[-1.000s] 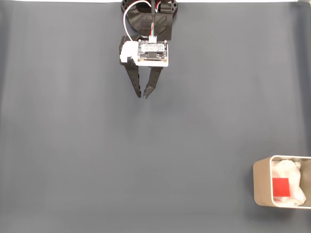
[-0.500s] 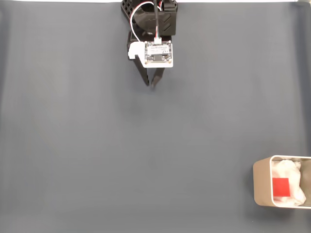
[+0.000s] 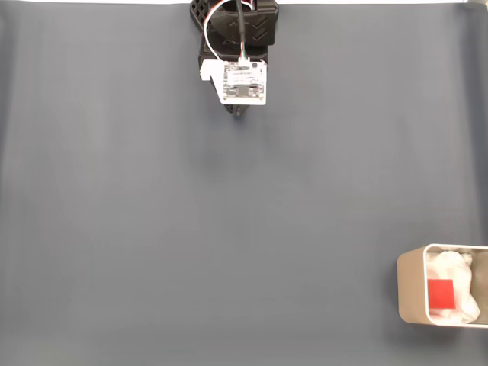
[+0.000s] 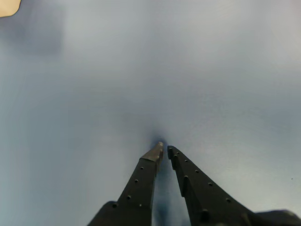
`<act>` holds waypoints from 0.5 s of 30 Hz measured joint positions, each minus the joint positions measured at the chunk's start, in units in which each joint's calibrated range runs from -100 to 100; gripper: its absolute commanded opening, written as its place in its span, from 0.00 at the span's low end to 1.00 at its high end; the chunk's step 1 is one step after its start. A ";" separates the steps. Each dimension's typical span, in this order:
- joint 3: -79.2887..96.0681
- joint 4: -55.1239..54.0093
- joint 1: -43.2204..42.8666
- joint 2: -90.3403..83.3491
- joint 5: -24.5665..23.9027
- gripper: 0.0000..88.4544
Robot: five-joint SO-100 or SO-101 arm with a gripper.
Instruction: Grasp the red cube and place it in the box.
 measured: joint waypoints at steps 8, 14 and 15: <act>0.00 0.24 0.00 0.00 0.29 0.01; 0.00 0.24 0.00 0.00 0.29 0.01; 0.00 0.24 0.00 0.00 0.29 0.01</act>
